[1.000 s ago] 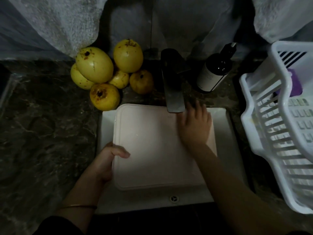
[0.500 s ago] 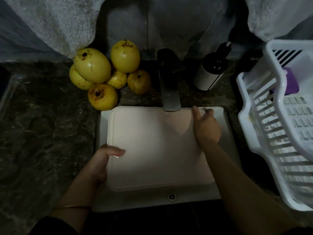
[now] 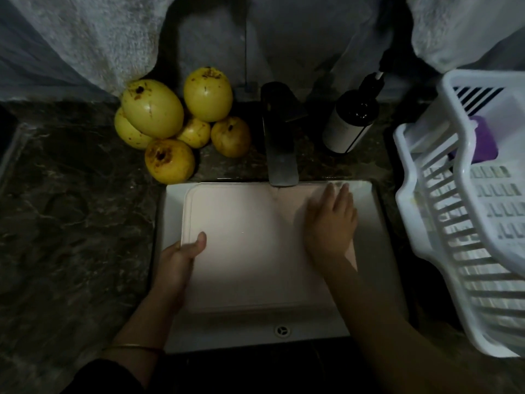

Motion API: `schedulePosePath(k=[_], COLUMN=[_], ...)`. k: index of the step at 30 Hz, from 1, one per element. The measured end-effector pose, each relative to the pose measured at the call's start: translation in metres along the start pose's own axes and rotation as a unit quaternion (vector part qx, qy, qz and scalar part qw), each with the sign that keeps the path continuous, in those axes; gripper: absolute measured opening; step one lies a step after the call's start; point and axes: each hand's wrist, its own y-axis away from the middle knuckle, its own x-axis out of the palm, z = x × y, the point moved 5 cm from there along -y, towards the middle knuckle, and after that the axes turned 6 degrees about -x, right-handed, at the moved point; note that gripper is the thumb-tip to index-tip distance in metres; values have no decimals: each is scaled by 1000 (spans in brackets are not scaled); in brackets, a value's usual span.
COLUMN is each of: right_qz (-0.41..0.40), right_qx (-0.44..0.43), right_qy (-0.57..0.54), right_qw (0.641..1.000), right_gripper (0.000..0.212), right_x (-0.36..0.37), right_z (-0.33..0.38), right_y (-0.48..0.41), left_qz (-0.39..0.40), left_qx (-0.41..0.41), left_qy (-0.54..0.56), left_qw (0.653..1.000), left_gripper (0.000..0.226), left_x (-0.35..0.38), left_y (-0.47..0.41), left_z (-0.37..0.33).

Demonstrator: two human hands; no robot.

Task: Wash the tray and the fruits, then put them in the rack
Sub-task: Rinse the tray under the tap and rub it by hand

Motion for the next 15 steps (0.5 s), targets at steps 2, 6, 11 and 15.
schedulePosePath(k=[2, 6, 11, 15], right_qz=[54, 81, 113, 111], right_qx=[-64, -233, -418, -386], right_qy=[48, 8, 45, 33], right_qw=[995, 969, 900, 915], right_gripper=[73, 62, 60, 59], right_x=[4, 12, 22, 14], right_z=[19, 79, 116, 102], right_y=[5, 48, 96, 80], left_qz=[0, 10, 47, 26], left_qx=[-11, -18, 20, -1], left_qy=[19, 44, 45, 54], left_qw=[1000, 999, 998, 998], left_gripper=[24, 25, 19, 29], left_x=[0, 9, 20, 20], left_y=[-1, -2, 2, 2], left_z=[2, -1, -8, -7])
